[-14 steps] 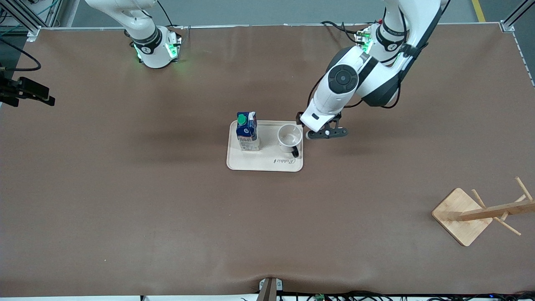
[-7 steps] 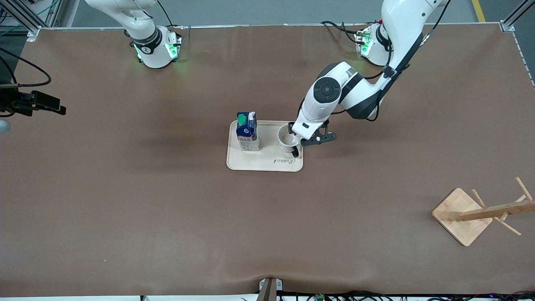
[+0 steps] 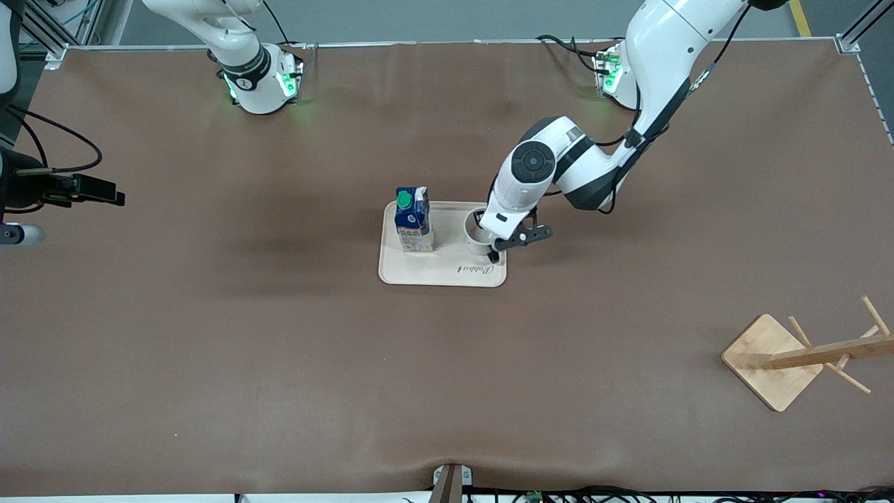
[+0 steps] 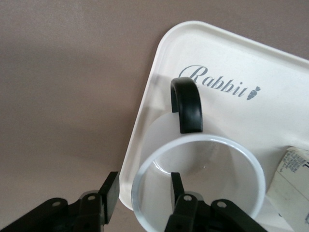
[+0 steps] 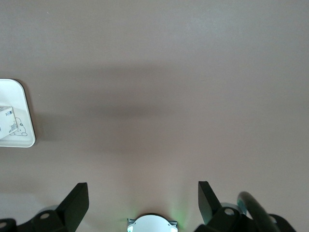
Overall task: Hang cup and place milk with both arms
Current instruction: 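Lower the left gripper, grasp the white mug's rim and lift it, then carry the mug toward the wooden stand while the right gripper reaches the carton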
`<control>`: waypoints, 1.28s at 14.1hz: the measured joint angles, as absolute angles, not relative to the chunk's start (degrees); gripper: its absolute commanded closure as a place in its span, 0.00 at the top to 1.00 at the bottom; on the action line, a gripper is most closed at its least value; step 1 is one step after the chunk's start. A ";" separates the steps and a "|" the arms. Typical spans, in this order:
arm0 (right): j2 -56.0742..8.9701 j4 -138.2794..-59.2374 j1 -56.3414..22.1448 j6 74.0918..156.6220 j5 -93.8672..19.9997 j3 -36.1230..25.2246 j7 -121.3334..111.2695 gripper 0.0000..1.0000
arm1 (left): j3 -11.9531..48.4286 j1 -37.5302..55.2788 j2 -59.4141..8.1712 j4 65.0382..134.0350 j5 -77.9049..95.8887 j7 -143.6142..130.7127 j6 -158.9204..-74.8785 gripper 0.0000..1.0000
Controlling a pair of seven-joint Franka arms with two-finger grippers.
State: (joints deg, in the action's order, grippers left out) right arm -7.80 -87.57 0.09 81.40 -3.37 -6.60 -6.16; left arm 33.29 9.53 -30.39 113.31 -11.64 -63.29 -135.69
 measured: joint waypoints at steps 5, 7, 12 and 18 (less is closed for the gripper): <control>-8.37 -87.52 0.70 81.62 -6.31 -6.56 -6.18 1.00 | 33.29 9.53 -31.04 113.23 -12.16 -63.37 -135.81 0.00; -8.65 -87.51 0.69 82.08 -8.04 -6.48 -6.18 1.00 | 33.29 9.53 -31.06 112.78 -13.63 -63.38 -135.92 0.00; -11.33 -87.48 -1.70 83.34 -14.54 -5.64 -6.18 1.00 | 33.23 8.46 -28.97 106.51 -14.62 -62.96 -130.81 0.00; -11.83 -87.43 -10.14 86.83 -22.59 -5.31 -2.28 1.00 | 34.10 0.66 -17.87 101.08 -14.19 -54.61 -116.67 0.00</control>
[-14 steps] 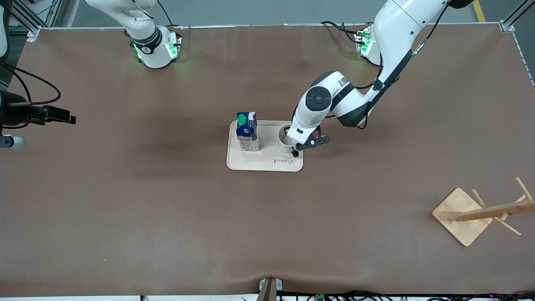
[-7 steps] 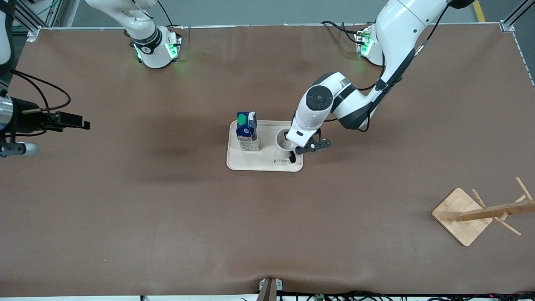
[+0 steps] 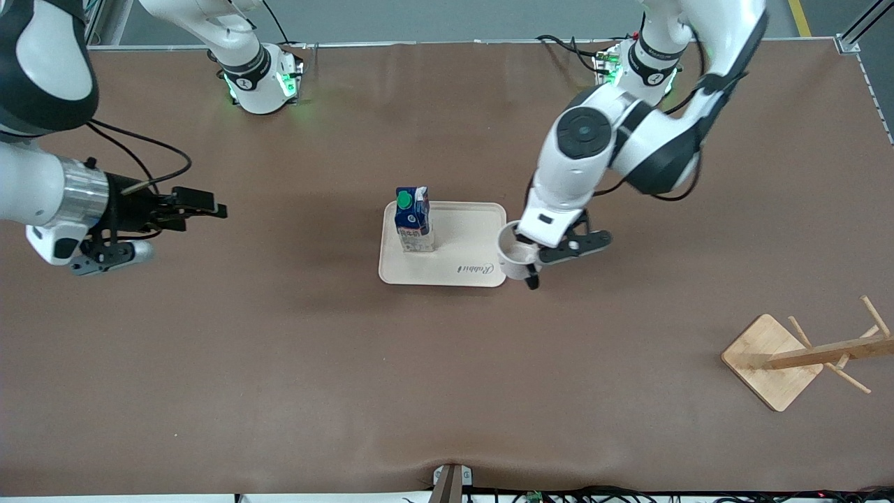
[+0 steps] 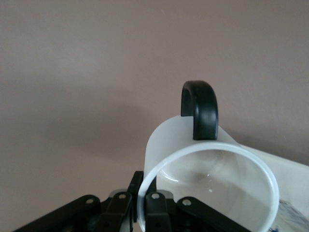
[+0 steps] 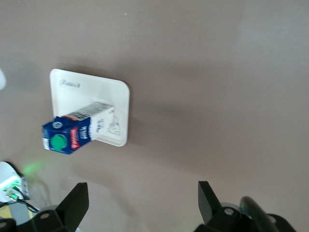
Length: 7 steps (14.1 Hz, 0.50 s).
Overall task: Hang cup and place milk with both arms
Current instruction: 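Carry the mug toward the wooden stand while the right gripper reaches the carton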
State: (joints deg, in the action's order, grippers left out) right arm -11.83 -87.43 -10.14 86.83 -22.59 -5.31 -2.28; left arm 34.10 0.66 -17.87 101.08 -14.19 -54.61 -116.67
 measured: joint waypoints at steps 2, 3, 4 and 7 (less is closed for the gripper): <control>-12.30 -87.54 -14.80 88.79 -22.82 -5.15 5.69 1.00 | 34.22 -3.09 -14.73 101.00 -12.63 -48.50 -114.31 0.00; -12.72 -87.70 -17.59 90.28 -22.83 -5.07 8.88 1.00 | 34.26 -5.03 -13.26 100.96 -11.67 -44.75 -112.92 0.00; -13.30 -87.88 -20.60 92.02 -22.84 -5.02 11.72 1.00 | 34.26 -7.20 -11.80 100.93 -10.78 -40.54 -111.41 0.00; -16.37 -88.36 -30.59 98.20 -22.39 -4.94 23.47 1.00 | 34.25 -14.88 -8.25 100.92 -8.90 -26.82 -107.77 0.00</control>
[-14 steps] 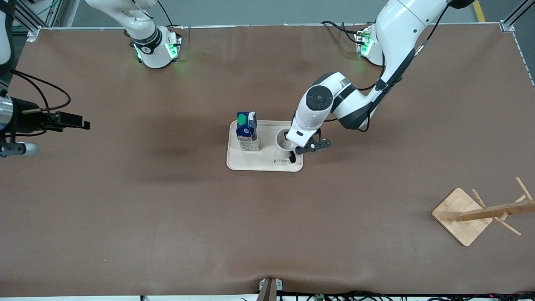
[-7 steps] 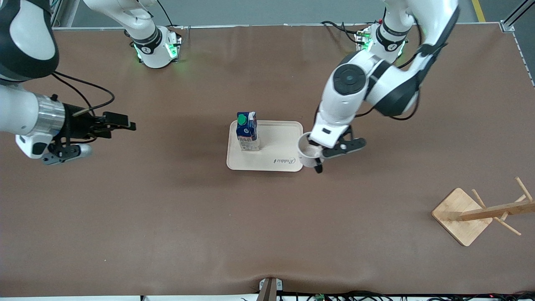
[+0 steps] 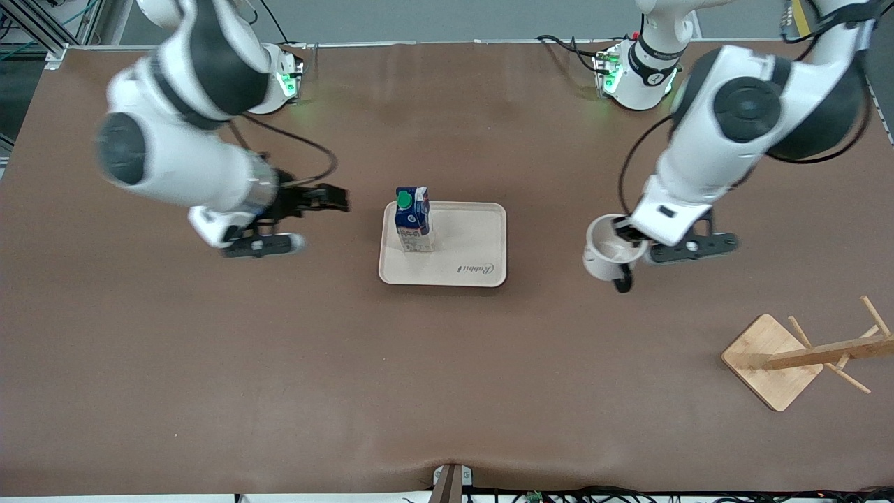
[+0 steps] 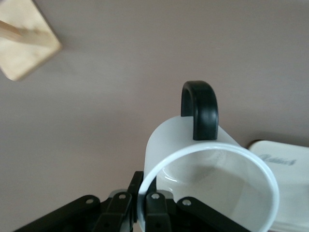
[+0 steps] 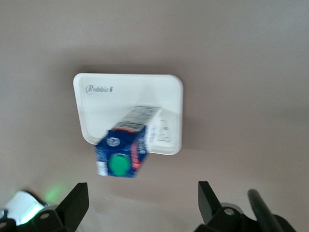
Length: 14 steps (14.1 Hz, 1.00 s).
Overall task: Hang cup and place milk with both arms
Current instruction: 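Carry the mug toward the wooden stand while the right gripper reaches the carton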
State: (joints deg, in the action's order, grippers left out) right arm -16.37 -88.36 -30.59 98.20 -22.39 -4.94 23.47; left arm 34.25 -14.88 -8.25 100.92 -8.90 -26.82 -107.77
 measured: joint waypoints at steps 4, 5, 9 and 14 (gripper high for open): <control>-20.09 -88.59 -36.97 99.74 -20.03 -5.03 28.69 1.00 | 34.16 -22.03 -7.21 99.02 -8.38 -13.38 -102.77 0.00; -20.57 -88.98 -37.57 99.79 -20.02 -5.09 28.68 1.00 | 34.15 -23.31 -7.20 98.14 -8.36 -10.47 -101.54 0.00; -22.16 -91.63 -42.01 104.83 -16.57 -5.13 32.03 1.00 | 34.11 -28.95 -7.20 95.81 -8.31 0.42 -99.04 0.00; -22.40 -92.82 -42.81 106.05 -15.55 -5.28 33.02 1.00 | 33.96 -35.31 -8.10 94.28 -8.15 13.91 -99.01 0.00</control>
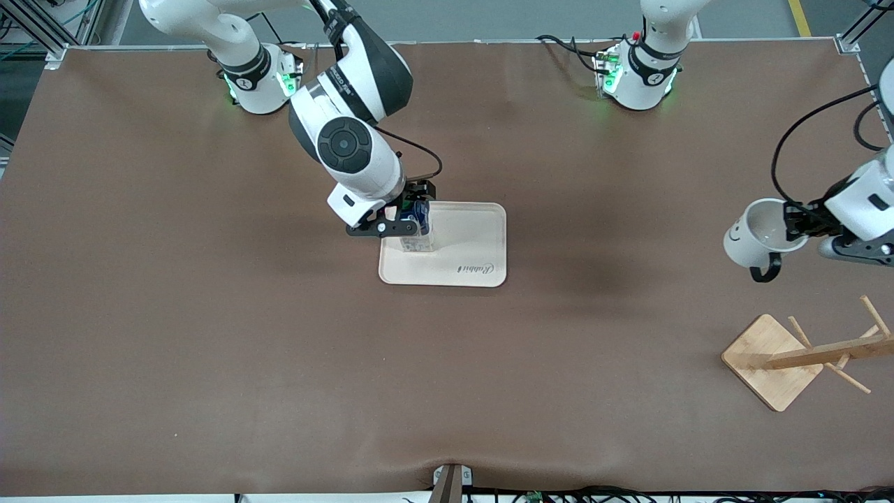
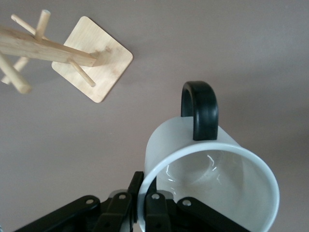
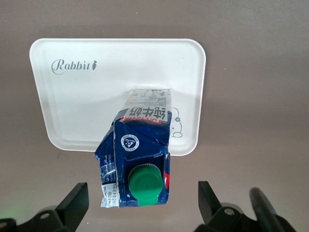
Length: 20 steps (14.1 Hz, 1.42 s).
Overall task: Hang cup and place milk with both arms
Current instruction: 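Carry the mug toward the wooden stand while the right gripper reaches the carton, then grasp the milk carton with the right gripper while the left gripper nears the stand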
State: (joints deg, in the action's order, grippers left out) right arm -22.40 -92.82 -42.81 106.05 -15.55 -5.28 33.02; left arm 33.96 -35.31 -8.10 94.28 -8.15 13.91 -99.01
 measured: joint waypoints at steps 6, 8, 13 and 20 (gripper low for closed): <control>-23.15 -95.16 -44.52 110.08 -15.47 -5.28 33.05 1.00 | 33.85 -39.48 -10.97 91.87 -8.15 26.56 -99.08 0.00; -23.21 -96.36 -45.07 111.45 -15.12 -5.27 33.05 1.00 | 33.80 -39.94 -12.69 90.56 -8.93 29.90 -99.10 0.00; -23.22 -97.35 -46.30 113.33 -13.82 -5.29 33.23 0.88 | 33.58 -40.68 -18.25 85.30 -11.26 37.64 -99.17 0.00; -23.29 -97.52 -47.57 114.33 -9.62 -5.48 34.75 0.00 | 33.45 -41.43 -22.95 80.53 -13.49 39.89 -100.96 0.00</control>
State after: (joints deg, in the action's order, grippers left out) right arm -23.29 -97.52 -47.57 114.33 -9.62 -5.48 34.75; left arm 33.45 -41.43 -22.95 80.53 -13.49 39.89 -100.96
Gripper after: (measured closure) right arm 0.471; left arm 0.938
